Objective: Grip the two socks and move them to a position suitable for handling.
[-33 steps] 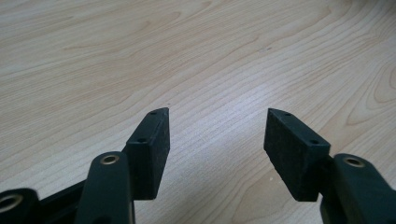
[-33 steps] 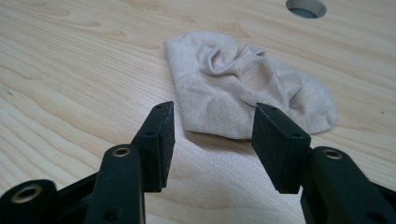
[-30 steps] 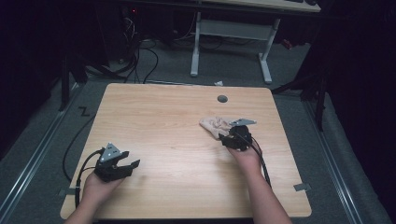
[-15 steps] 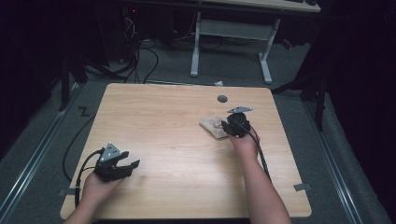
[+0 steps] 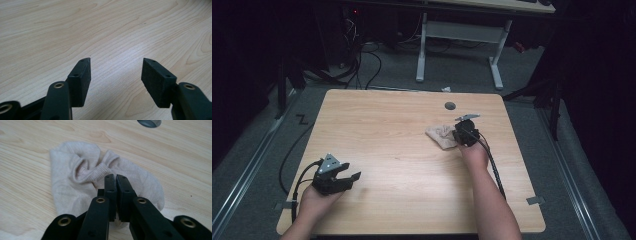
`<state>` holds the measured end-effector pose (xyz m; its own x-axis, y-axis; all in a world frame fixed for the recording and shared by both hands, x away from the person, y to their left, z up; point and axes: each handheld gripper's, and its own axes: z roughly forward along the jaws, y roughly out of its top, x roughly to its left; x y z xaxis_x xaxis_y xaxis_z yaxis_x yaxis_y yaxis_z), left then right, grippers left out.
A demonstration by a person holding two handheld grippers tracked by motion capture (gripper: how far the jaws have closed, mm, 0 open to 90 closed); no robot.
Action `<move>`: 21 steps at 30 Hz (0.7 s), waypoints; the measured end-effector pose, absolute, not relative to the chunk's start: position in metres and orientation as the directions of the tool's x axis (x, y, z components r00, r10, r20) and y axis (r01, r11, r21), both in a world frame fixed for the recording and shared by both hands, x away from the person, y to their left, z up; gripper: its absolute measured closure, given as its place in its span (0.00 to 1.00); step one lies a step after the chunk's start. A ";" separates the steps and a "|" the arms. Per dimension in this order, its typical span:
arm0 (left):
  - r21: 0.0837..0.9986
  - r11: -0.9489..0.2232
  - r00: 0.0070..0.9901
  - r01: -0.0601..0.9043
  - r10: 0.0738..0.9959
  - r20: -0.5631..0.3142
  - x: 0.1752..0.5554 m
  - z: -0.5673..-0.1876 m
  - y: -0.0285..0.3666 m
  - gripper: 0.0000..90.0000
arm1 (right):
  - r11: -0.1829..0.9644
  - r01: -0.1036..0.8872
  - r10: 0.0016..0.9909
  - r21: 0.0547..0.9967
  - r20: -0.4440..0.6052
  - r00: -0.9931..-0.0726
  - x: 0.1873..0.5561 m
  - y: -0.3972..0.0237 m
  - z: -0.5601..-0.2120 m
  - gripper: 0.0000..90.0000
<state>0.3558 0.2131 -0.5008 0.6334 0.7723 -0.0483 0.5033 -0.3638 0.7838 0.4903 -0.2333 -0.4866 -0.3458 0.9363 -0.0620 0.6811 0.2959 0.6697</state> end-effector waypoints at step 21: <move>0.781 -0.364 0.633 0.507 0.773 -0.050 0.356 -0.502 0.211 0.46 | 0.328 0.562 0.890 0.759 -0.050 -0.453 0.440 -0.215 -0.437 0.99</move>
